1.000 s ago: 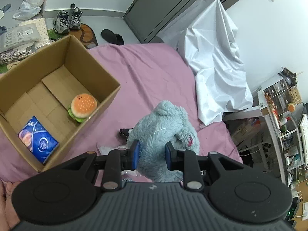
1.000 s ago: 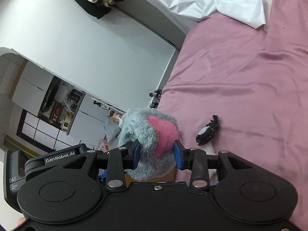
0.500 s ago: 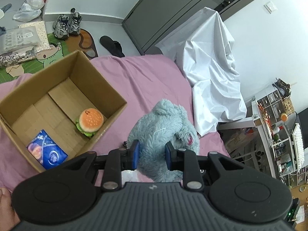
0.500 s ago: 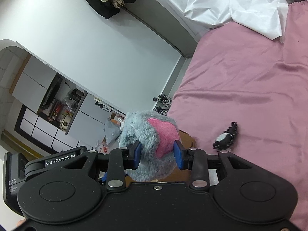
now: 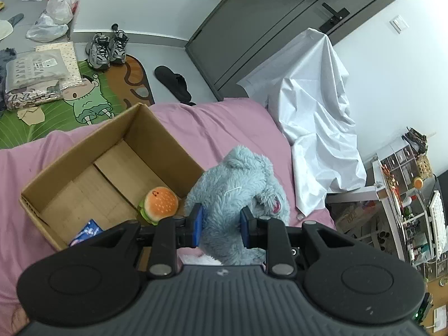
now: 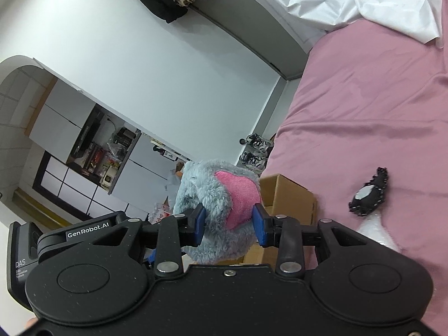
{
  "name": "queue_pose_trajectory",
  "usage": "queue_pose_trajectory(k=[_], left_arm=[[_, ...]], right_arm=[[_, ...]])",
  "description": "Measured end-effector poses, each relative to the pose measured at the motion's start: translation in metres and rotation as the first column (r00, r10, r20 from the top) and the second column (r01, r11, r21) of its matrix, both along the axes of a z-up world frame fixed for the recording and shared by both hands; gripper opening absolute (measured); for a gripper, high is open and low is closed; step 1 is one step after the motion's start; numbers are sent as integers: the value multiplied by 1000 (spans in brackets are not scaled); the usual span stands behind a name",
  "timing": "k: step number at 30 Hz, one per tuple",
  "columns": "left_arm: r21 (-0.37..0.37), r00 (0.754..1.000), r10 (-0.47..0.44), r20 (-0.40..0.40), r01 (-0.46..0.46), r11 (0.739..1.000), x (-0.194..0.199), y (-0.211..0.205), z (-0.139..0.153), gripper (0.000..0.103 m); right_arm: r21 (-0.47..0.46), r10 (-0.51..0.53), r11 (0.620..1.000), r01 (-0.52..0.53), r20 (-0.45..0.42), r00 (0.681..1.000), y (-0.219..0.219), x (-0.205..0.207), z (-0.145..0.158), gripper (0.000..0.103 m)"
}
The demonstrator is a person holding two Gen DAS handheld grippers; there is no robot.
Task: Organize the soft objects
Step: 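Carry the grey fluffy plush with both grippers over the box and lower it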
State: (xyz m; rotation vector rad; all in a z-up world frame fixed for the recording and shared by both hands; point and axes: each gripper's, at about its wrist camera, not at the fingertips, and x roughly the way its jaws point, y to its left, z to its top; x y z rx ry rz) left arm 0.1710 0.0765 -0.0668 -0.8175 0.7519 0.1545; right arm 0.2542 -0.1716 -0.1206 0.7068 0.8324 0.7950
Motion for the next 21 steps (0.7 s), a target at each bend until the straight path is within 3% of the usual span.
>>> queue_pose_trajectory(k=[12,21], left_arm=[[-20,997,65,-38,-66,998,13,40,-31,25],[-3,990,124,-73,-124,992,22,67,-57,25]], right_arm=[[38,-17,999,19,-50,999,19,11,-20,38],[-107,31,994,-31,-2,1000,37,8,-26,38]])
